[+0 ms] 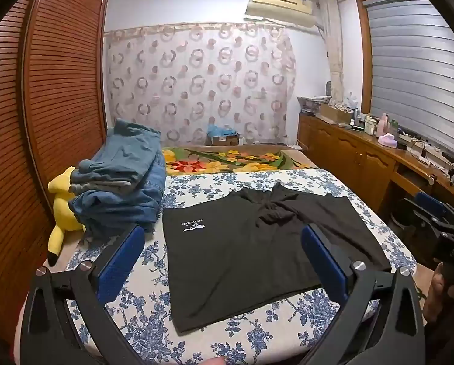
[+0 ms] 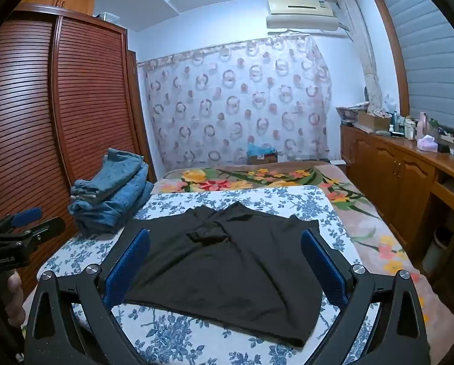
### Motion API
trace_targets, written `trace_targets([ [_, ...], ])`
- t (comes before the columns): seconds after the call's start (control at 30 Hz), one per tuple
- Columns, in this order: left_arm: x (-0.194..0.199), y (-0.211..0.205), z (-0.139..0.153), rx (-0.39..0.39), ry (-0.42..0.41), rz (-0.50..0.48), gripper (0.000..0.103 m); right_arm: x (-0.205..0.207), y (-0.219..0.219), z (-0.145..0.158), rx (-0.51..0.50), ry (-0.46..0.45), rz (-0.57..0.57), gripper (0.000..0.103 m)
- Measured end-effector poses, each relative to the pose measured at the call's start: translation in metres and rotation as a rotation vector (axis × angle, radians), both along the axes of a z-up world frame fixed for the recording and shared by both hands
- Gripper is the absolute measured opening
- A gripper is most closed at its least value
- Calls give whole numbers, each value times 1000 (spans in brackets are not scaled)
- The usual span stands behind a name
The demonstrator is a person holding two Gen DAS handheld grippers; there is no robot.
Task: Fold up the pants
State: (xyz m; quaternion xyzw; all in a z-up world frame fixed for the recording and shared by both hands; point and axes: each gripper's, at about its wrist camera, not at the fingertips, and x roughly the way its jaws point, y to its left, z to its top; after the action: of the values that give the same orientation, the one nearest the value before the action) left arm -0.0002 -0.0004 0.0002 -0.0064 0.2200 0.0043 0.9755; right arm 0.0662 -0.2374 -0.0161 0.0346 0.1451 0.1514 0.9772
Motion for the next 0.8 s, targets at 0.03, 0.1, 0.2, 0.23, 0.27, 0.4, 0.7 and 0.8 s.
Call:
trace_targets([
  [0.03,0,0,0,-2,-1,-1,103,0,0,0,-5,8,-2,100],
  [0.1,0,0,0,-4,1,-2,103,1,0,0,-7,5,-2,100],
  [0.2,0,1,0,-13,1,0,103,1,4,-1,-16,3,0,100],
  [0.23,0,1,0,-13,1,0,103,2,4,-1,-16,3,0,100],
  [0.27,0,1,0,-13,0,1,103,0,5,-1,-19,-1,4,100],
  [0.4,0,1,0,-13,0,1,103,2,3,2,-25,-11,9,100],
  [0.7,0,0,0,-9,-1,0,103,0,4,0,-37,-23,15,100],
  [0.8,0,1,0,-9,2,0,103,1,4,1,-35,-21,18,100],
])
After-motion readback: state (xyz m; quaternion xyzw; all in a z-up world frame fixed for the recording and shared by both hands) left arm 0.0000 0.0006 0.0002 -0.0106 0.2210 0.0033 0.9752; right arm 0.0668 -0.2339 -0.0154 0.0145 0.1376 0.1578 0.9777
